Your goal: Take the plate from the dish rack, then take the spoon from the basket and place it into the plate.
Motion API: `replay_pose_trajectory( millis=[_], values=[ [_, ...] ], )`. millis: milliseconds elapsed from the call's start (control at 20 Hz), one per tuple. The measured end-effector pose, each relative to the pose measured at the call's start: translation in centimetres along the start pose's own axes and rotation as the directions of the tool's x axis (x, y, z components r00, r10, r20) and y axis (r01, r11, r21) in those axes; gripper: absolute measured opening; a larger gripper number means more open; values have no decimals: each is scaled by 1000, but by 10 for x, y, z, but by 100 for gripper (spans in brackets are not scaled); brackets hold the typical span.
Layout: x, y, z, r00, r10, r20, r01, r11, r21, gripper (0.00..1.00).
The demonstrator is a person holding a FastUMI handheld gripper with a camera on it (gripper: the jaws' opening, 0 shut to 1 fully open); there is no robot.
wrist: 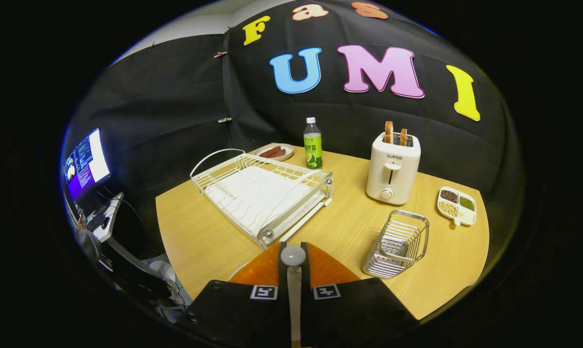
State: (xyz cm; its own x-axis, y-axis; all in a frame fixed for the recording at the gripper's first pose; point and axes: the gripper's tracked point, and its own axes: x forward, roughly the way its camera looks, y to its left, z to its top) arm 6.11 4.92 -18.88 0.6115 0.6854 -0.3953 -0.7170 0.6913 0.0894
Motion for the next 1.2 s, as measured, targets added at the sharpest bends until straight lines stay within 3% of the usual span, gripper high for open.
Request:
replay_pose_trajectory(
  millis=[550, 1000, 1200],
  values=[
    [12, 5, -2, 1000, 6, 9, -6, 1000, -20, 14],
    [1, -10, -25, 995, -28, -99, 33, 998, 50, 19],
    [-4, -19, -5, 992, -79, -94, 92, 986, 141, 89]
  ],
)
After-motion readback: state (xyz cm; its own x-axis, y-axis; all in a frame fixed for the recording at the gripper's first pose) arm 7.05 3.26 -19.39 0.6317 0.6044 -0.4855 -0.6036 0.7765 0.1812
